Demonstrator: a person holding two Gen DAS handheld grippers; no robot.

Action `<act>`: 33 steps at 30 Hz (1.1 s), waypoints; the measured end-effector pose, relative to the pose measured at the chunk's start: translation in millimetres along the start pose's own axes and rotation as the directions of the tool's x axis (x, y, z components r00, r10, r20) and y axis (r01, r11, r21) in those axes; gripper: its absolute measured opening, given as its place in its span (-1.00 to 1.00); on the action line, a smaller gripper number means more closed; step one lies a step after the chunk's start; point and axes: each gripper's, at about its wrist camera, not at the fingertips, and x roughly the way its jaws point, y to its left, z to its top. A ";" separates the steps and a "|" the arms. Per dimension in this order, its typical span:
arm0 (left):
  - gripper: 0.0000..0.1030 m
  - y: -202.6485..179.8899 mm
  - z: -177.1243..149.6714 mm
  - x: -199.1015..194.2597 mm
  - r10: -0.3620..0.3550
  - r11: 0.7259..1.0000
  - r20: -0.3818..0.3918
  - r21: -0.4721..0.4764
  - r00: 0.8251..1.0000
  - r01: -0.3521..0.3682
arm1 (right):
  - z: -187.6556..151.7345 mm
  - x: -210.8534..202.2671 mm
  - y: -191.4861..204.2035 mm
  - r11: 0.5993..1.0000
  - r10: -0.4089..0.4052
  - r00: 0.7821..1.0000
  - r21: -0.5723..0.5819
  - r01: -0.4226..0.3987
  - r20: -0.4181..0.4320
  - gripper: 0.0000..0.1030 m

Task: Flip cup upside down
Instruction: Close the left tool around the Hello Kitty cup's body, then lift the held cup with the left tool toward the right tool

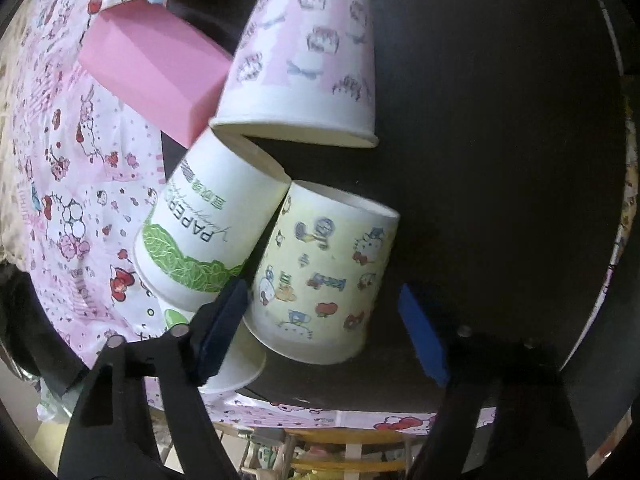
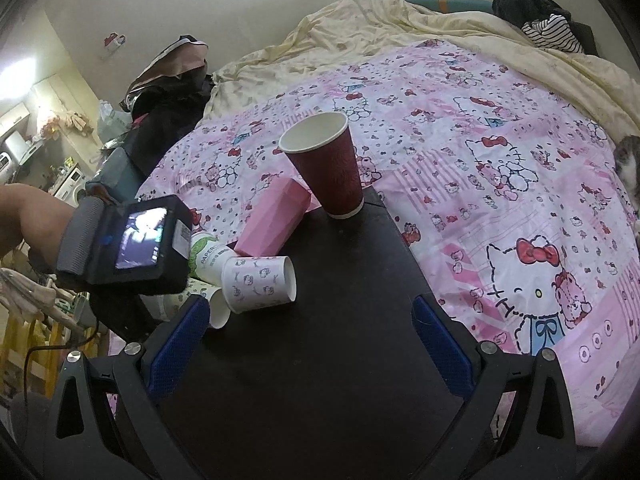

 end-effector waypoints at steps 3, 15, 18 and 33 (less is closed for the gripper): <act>0.24 -3.1 0.8 5.5 0.012 0.999 0.002 -0.033 1.000 -0.012 | 0.3 -0.4 3.1 1.000 0.003 1.000 -0.007 -0.003 0.001 1.00; 0.18 -6.0 -57.6 -27.5 -0.152 0.870 0.248 -0.426 0.957 0.249 | -0.5 -3.4 2.9 1.000 0.001 1.000 -0.009 -0.001 0.014 1.00; 0.19 -18.5 -75.7 -18.8 -0.241 0.735 0.297 -0.566 0.924 0.374 | -2.6 -1.4 3.1 1.000 0.002 1.000 -0.008 -0.002 -0.003 1.00; 0.21 -62.9 -116.9 34.0 -0.339 -0.153 0.646 -0.755 0.683 0.638 | -12.4 0.3 11.9 0.999 0.007 1.000 -0.035 -0.008 -0.027 1.00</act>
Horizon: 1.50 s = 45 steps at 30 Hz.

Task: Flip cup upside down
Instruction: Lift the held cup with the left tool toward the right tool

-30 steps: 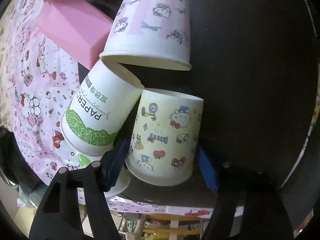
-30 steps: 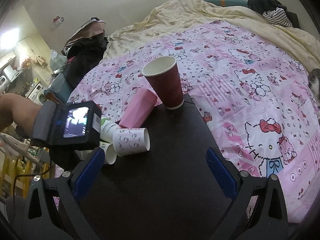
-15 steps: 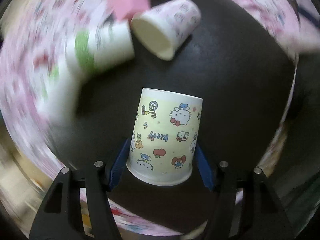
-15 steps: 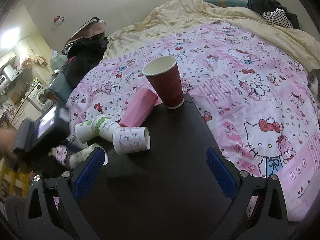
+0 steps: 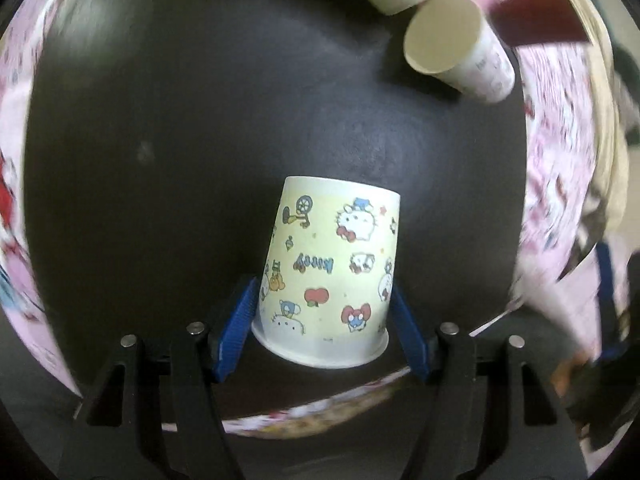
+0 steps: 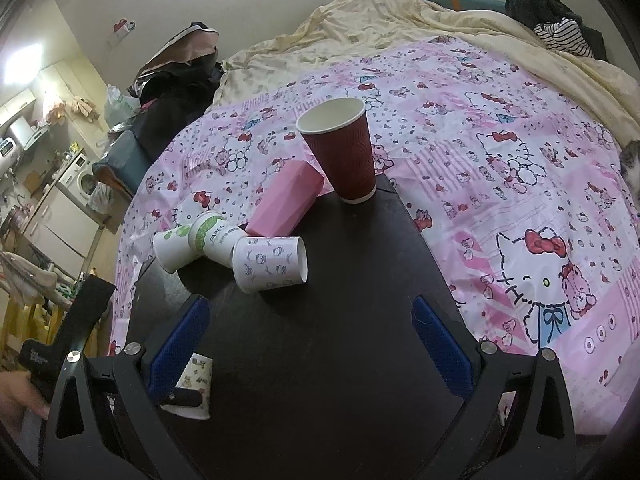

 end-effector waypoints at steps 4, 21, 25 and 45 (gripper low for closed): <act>0.21 -3.1 -9.2 14.7 0.008 1.000 -0.020 -0.029 1.000 -0.009 | -0.8 -1.9 -3.1 1.000 -0.006 1.000 0.003 0.006 0.001 1.00; 0.58 -12.0 -7.0 3.7 0.022 1.000 0.049 0.011 0.999 -0.023 | -0.7 -2.5 -1.3 1.000 -0.002 1.000 -0.004 0.002 0.001 1.00; 0.58 -10.9 -6.1 5.4 0.037 0.999 0.051 0.018 0.998 -0.038 | -0.7 -2.1 -1.3 1.000 -0.004 1.000 -0.006 0.004 0.001 1.00; 0.58 9.2 -30.7 -54.6 -0.049 0.995 0.191 0.094 0.980 0.031 | -2.5 8.0 -3.7 0.999 0.038 0.998 -0.002 -0.039 -0.056 1.00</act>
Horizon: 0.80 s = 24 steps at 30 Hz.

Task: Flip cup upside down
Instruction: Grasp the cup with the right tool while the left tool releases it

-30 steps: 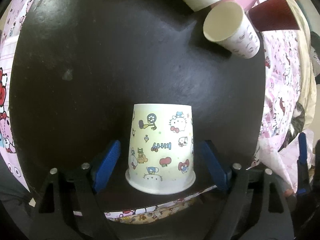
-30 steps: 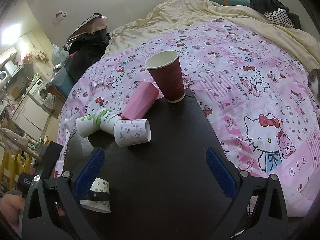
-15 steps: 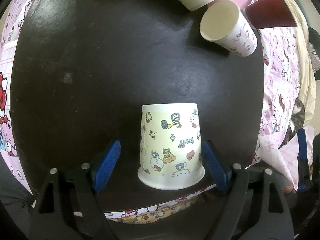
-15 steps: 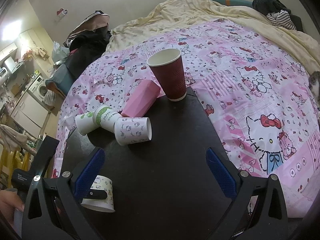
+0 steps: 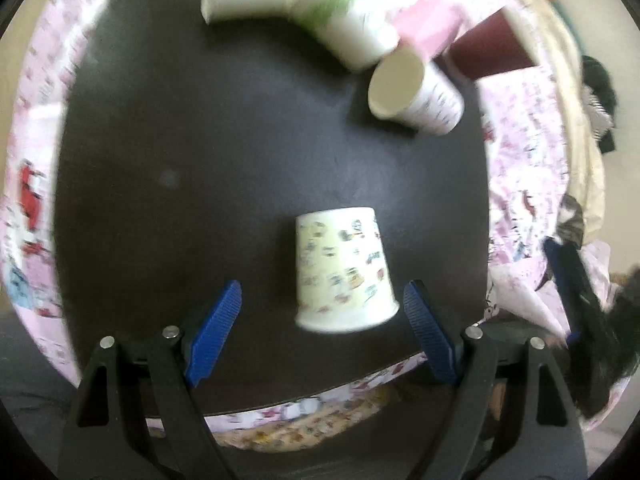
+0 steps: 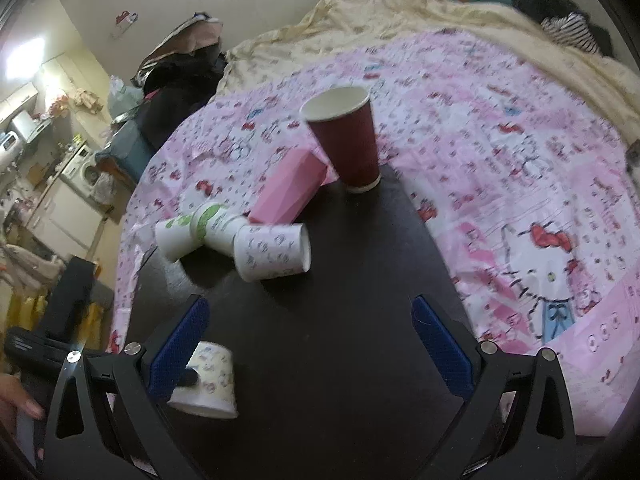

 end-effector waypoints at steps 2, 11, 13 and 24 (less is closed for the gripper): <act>0.58 14.6 -7.7 -24.7 0.031 0.999 0.091 0.027 0.995 -0.034 | 0.4 6.2 1.6 0.999 0.041 0.998 -0.001 -0.041 -0.054 1.00; 0.64 56.6 -27.4 -29.9 0.132 0.989 0.321 0.018 0.938 -0.145 | -4.6 42.1 36.7 0.980 0.175 0.939 -0.034 -0.194 -0.297 0.70; 0.64 54.5 -26.6 -22.4 0.174 0.982 0.304 0.017 0.937 -0.188 | -4.4 52.5 44.3 0.979 0.170 0.918 -0.043 -0.198 -0.359 0.53; 0.82 32.1 -27.0 -28.3 0.125 0.978 0.339 0.113 0.932 -0.173 | 1.4 150.7 71.0 0.942 -0.179 0.719 -0.328 -0.071 -0.671 0.32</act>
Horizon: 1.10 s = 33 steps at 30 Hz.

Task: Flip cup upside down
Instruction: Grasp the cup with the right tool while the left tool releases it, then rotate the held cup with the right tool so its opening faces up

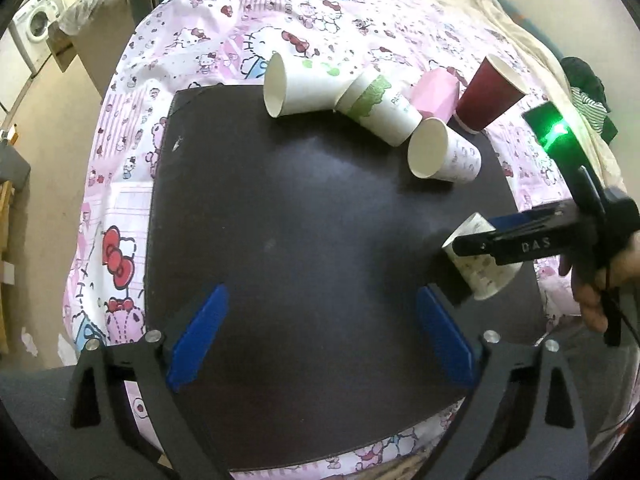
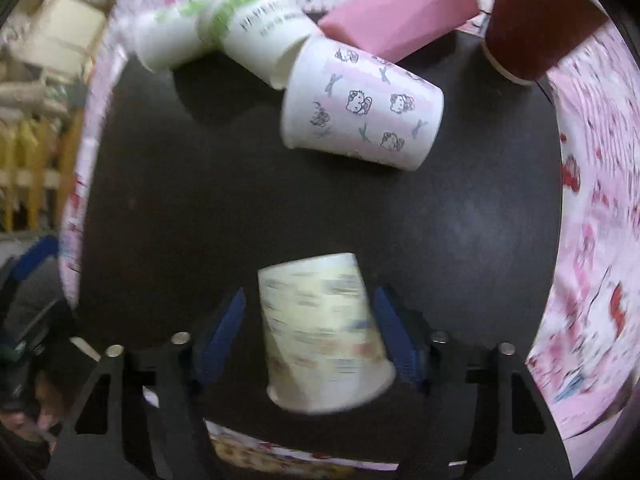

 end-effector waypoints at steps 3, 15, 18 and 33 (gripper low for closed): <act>0.82 5.2 0.1 -2.4 -0.013 1.000 0.002 -0.021 1.000 0.013 | 8.9 8.1 4.6 0.998 -0.049 0.998 -0.052 0.046 -0.050 0.20; 0.82 12.4 2.2 -7.0 -0.050 0.996 0.007 -0.072 0.999 0.050 | -23.4 -30.3 32.6 0.985 0.050 0.980 -0.170 -0.018 0.191 0.16; 0.82 15.4 1.9 -8.1 -0.050 0.995 0.010 -0.084 0.999 0.051 | -40.2 -49.7 34.5 0.982 0.171 0.899 -0.145 -0.122 0.403 0.16; 0.82 -35.3 -7.3 -15.9 -0.205 0.973 0.024 0.112 0.978 0.201 | -42.6 -49.8 36.7 0.919 0.355 0.755 -0.059 -0.389 0.552 0.16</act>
